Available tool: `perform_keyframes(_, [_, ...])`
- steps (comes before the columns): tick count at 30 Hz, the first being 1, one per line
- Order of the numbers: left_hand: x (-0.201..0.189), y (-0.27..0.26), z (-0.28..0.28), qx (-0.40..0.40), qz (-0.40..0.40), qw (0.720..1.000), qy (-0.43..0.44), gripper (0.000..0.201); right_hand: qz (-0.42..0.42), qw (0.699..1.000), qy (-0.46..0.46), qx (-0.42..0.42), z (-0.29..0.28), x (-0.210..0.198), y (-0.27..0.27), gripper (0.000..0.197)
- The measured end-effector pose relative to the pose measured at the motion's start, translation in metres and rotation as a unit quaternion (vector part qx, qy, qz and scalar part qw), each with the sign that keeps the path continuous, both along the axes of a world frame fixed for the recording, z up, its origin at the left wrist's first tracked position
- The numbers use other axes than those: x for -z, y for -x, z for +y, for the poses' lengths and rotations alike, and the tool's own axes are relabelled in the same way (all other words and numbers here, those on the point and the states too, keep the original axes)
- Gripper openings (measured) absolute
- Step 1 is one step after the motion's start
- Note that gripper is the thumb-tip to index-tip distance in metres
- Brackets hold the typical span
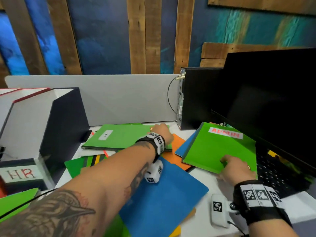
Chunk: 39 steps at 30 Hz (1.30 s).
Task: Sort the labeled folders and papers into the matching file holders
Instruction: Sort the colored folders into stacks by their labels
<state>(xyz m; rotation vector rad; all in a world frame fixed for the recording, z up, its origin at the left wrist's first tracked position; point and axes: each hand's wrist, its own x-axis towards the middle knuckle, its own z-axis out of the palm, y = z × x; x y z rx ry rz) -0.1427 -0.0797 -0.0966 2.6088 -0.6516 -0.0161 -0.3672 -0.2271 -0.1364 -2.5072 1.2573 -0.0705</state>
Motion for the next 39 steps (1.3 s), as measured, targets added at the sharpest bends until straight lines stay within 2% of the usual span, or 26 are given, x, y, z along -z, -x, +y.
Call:
perform_keyframes(2, [-0.005, -0.013, 0.021, 0.023, 0.022, 0.99, -0.138, 0.069, 0.004, 1.0, -0.008, 0.001, 0.005, -0.004, -0.003, 0.066])
perform_keyframes(4, [-0.002, -0.019, 0.038, 0.073, 0.072, 0.96, -0.26, 0.073, -0.023, 0.999, -0.027, -0.018, 0.012, -0.007, -0.007, 0.072])
perform_keyframes(6, [0.009, -0.024, 0.05, 0.106, 0.072, 0.937, -0.325, 0.078, -0.081, 0.993, -0.056, -0.061, 0.019, -0.009, -0.01, 0.077])
perform_keyframes(8, [0.022, -0.028, 0.059, 0.12, 0.02, 0.932, -0.341, 0.08, -0.146, 0.979, -0.098, -0.101, 0.027, -0.013, -0.013, 0.074])
perform_keyframes(10, [0.027, -0.025, 0.063, 0.13, -0.056, 0.928, -0.345, 0.074, -0.188, 0.964, -0.131, -0.136, 0.036, -0.019, -0.017, 0.067])
perform_keyframes(13, [0.023, -0.013, 0.064, 0.163, -0.138, 0.906, -0.365, 0.053, -0.216, 0.947, -0.159, -0.178, 0.049, -0.024, -0.022, 0.063])
perform_keyframes(16, [0.02, -0.002, 0.067, 0.207, -0.181, 0.878, -0.391, 0.029, -0.192, 0.938, -0.198, -0.212, 0.061, -0.029, -0.025, 0.059])
perform_keyframes(18, [0.014, 0.0, 0.076, 0.209, -0.214, 0.88, -0.37, 0.034, -0.132, 0.939, -0.219, -0.23, 0.071, -0.031, -0.026, 0.065])
perform_keyframes(21, [-0.009, -0.012, 0.099, 0.166, -0.233, 0.923, -0.258, 0.062, -0.027, 0.947, -0.202, -0.248, 0.083, -0.025, -0.031, 0.088])
perform_keyframes(23, [-0.026, -0.026, 0.12, 0.146, -0.253, 0.94, -0.175, 0.084, -0.015, 0.951, -0.193, -0.241, 0.089, -0.022, -0.035, 0.095])
perform_keyframes(26, [-0.05, -0.049, 0.151, 0.136, -0.327, 0.924, -0.146, 0.102, -0.035, 0.956, -0.185, -0.225, 0.096, -0.022, -0.04, 0.102])
perform_keyframes(28, [-0.066, -0.06, 0.17, 0.107, -0.362, 0.912, -0.162, 0.095, -0.036, 0.957, -0.178, -0.225, 0.099, -0.024, -0.044, 0.1])
perform_keyframes(31, [-0.081, -0.07, 0.19, 0.073, -0.376, 0.916, -0.123, 0.061, -0.016, 0.956, -0.178, -0.233, 0.105, -0.023, -0.047, 0.1])
perform_keyframes(32, [-0.081, -0.072, 0.195, 0.069, -0.376, 0.918, -0.106, 0.056, -0.006, 0.955, -0.177, -0.238, 0.108, -0.022, -0.047, 0.102])
perform_keyframes(34, [-0.077, -0.071, 0.199, 0.076, -0.373, 0.92, -0.089, 0.053, 0.011, 0.953, -0.176, -0.248, 0.11, -0.021, -0.049, 0.106])
perform_keyframes(39, [-0.052, -0.038, 0.185, 0.17, -0.353, 0.918, -0.055, 0.062, 0.016, 0.951, -0.181, -0.25, 0.115, -0.025, -0.051, 0.109])
